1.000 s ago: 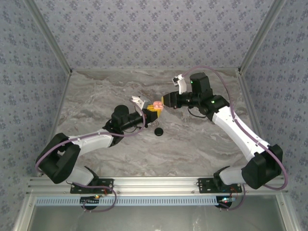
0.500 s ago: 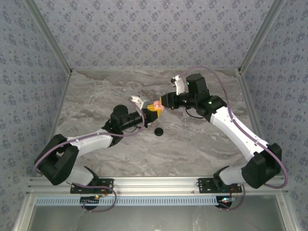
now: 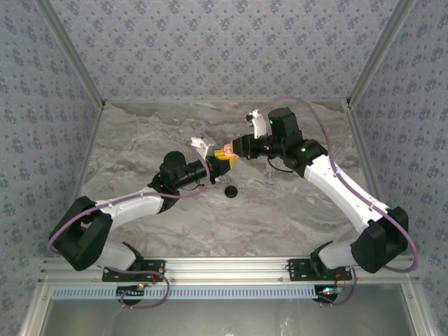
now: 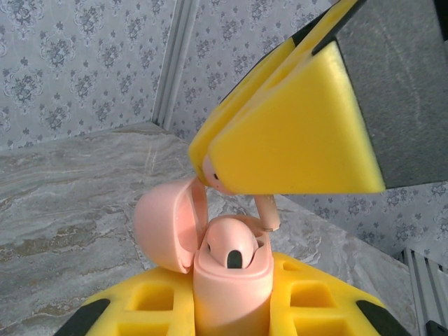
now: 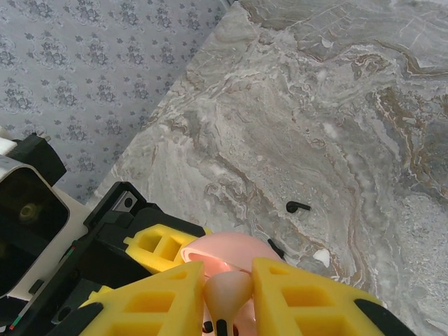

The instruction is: Insert wireless bluetooth earbuds into charging case

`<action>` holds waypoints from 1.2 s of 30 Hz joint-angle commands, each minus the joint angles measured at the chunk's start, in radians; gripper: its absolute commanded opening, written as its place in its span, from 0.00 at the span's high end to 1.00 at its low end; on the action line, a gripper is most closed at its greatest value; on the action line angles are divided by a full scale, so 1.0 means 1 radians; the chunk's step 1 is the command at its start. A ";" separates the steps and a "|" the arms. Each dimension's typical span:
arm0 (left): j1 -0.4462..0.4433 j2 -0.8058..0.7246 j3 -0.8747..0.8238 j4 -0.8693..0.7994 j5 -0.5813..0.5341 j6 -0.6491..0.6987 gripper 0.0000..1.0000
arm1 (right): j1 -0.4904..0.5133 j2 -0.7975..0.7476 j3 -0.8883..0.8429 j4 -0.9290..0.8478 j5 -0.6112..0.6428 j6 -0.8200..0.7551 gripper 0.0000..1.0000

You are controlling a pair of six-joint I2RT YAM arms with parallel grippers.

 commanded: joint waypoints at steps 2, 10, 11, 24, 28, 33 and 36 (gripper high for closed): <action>-0.006 -0.026 0.043 0.034 0.012 -0.015 0.90 | 0.008 0.011 0.025 0.018 0.008 0.004 0.75; -0.006 -0.028 0.043 0.008 0.012 -0.004 0.90 | 0.009 0.008 0.026 0.038 0.029 0.016 0.76; -0.006 -0.027 0.041 0.008 0.012 -0.005 0.90 | 0.009 0.009 0.026 0.043 0.031 0.021 0.76; -0.007 -0.024 0.037 0.049 -0.019 -0.050 0.90 | 0.018 0.001 -0.005 0.081 0.057 0.047 0.76; -0.008 -0.015 0.036 0.075 -0.025 -0.071 0.90 | 0.021 0.000 -0.015 0.093 0.060 0.052 0.76; -0.007 -0.005 0.039 0.100 -0.032 -0.101 0.90 | 0.026 -0.004 -0.030 0.113 0.072 0.059 0.76; -0.007 -0.001 0.043 0.104 -0.037 -0.110 0.89 | 0.029 -0.005 -0.038 0.119 0.076 0.061 0.76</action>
